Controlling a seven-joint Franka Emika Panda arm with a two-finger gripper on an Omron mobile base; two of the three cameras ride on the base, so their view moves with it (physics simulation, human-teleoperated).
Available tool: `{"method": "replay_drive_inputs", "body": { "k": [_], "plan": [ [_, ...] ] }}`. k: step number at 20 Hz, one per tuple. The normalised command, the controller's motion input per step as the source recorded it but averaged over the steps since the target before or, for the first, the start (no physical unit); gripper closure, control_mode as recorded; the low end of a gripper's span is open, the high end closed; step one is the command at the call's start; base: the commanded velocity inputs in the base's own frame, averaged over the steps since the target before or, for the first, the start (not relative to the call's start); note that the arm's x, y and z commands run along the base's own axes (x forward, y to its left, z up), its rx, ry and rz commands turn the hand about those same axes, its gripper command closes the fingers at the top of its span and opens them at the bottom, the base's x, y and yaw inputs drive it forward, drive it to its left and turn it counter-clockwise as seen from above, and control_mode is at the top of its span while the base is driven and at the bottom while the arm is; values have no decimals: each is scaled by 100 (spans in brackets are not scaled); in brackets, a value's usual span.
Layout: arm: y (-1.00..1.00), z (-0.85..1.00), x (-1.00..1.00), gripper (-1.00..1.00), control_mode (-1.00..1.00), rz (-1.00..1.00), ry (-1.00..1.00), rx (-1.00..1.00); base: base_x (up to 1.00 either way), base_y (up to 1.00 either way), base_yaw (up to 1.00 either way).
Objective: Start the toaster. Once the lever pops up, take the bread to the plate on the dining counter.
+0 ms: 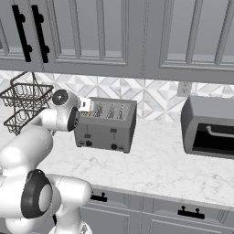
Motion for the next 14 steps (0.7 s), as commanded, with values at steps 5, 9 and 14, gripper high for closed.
{"method": "replay_drive_inputs", "body": {
  "k": [5,9,14],
  "plan": [
    [0,0,0,-100,-100,0,0,0,0,0,0],
    [0,0,0,-100,-100,0,0,0,0,0,0],
    [0,0,0,-100,-100,0,0,0,0,0,0]
  ]
}}
